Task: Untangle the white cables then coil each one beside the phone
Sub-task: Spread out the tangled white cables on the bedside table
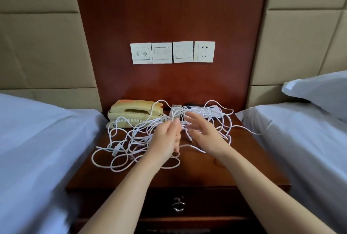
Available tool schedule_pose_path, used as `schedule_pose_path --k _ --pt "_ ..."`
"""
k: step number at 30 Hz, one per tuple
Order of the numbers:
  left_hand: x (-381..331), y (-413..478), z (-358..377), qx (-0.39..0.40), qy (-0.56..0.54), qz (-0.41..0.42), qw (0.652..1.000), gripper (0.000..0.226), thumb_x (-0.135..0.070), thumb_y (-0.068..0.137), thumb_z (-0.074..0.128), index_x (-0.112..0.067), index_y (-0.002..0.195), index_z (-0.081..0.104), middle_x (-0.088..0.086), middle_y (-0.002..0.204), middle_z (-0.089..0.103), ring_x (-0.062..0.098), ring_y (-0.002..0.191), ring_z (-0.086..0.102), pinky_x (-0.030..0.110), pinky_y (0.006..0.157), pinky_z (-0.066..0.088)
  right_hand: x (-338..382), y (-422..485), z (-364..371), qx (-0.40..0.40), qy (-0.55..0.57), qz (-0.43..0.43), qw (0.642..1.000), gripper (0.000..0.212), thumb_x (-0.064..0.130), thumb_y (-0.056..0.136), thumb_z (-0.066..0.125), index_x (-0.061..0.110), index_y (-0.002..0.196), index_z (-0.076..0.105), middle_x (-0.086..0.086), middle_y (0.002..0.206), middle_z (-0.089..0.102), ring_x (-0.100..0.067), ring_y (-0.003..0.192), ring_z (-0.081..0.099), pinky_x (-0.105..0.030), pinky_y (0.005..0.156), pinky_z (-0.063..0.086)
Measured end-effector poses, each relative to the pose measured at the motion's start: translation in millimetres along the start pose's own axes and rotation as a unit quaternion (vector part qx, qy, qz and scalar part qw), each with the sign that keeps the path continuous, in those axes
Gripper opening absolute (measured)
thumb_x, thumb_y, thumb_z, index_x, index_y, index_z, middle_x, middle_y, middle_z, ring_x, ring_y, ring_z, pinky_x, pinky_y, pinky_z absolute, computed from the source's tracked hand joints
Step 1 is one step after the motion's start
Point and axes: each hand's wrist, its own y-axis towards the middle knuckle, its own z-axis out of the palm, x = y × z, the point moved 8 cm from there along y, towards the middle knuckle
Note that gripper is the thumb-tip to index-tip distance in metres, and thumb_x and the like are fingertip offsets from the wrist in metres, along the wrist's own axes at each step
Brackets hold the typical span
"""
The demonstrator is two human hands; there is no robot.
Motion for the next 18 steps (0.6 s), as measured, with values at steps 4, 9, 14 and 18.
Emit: schedule_pose_path --k 4,9,14,18 --pt "-4.4 -4.2 -11.2 -0.024 -0.123 -0.012 0.992 0.046 -0.032 0.102 0.029 -0.016 0.060 0.027 -0.008 0.046 0.021 0.010 0.040 0.018 0.024 0.044 0.027 -23.3 2.5 17.4 0.031 0.045 0.067 0.996 0.056 -0.001 0.094 0.048 0.025 0.141 0.033 -0.006 0.133 0.047 -0.021 0.111 0.058 -0.032 0.091 0.049" --pt "-2.0 -8.7 -33.8 -0.060 -0.218 -0.025 0.974 0.049 -0.032 0.103 0.030 -0.016 0.057 0.026 -0.006 0.046 0.018 0.010 0.040 0.014 0.024 0.046 0.020 -31.9 17.1 32.6 0.016 -0.017 0.086 0.996 0.051 0.009 0.093 0.054 0.021 0.140 0.039 -0.004 0.120 0.055 -0.010 0.086 0.058 -0.022 0.073 0.049" --pt "9.4 -12.3 -82.2 -0.161 -0.337 -0.058 0.926 0.045 -0.024 0.102 0.030 -0.018 0.058 0.026 -0.008 0.040 0.022 0.007 0.032 0.017 0.020 0.039 0.022 -39.8 22.9 34.4 -0.008 -0.231 0.094 0.968 0.017 0.024 0.095 0.052 0.020 0.111 0.054 0.004 0.100 0.059 -0.017 0.089 0.060 -0.029 0.073 0.045" --pt "29.6 -24.2 -139.8 -0.310 -0.363 -0.064 0.876 0.040 -0.013 0.097 0.028 -0.020 0.059 0.020 -0.010 0.037 0.021 0.006 0.030 0.017 0.023 0.047 0.018 -29.6 23.5 9.1 -0.099 -0.408 0.085 0.904 0.020 0.033 0.098 0.043 0.020 0.103 0.058 -0.001 0.103 0.060 -0.029 0.094 0.062 -0.031 0.065 0.040"
